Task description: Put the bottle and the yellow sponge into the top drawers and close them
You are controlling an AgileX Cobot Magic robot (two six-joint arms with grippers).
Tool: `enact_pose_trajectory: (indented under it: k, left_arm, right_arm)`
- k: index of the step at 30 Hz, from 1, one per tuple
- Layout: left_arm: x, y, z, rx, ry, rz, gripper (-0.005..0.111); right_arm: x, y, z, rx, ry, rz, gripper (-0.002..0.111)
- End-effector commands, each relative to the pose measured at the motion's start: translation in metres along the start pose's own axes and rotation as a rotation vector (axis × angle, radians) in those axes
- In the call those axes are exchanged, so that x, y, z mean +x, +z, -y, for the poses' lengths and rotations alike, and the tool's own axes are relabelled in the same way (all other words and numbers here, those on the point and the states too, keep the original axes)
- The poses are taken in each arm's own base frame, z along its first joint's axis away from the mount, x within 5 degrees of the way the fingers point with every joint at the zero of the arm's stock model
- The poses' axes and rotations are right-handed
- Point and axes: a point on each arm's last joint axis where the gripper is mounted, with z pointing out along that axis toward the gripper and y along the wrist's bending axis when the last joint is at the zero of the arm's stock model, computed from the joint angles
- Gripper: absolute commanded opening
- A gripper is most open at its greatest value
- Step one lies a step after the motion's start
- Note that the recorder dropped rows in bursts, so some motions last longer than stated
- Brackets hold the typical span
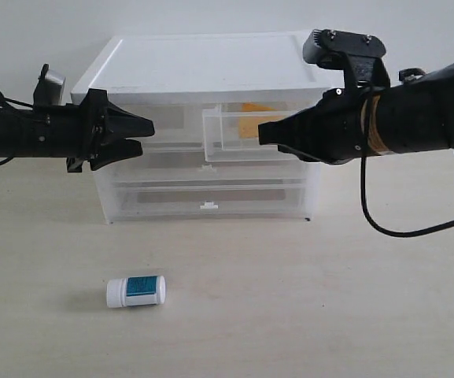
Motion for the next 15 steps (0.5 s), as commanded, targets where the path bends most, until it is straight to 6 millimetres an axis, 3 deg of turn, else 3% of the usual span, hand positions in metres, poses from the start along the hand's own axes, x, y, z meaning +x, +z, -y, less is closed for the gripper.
enact_pose_trajectory:
  k: [1,6,9,12,15]
  left_arm:
    - [-0.011,-0.002,-0.008,-0.058,-0.007,0.088,0.054]
    - [-0.010,-0.002,-0.008,-0.059,0.004,0.073,0.054]
    - [-0.011,-0.002,-0.008,-0.061,0.000,0.079,0.054]
    - [-0.011,-0.002,-0.008,-0.062,0.002,0.080,0.054]
    - [-0.011,-0.002,-0.008,-0.063,0.005,0.077,0.054]
  right_arm:
    - [0.000,0.020,0.013,0.098,-0.014,0.003,0.004]
    - [-0.028,0.052,0.018,0.120,-0.014,0.066,0.004]
    - [-0.047,0.049,0.014,0.111,-0.008,0.124,0.004]
    - [-0.049,0.049,0.013,0.114,-0.010,0.131,0.004]
    - [-0.046,0.049,0.004,0.010,-0.008,0.093,0.004]
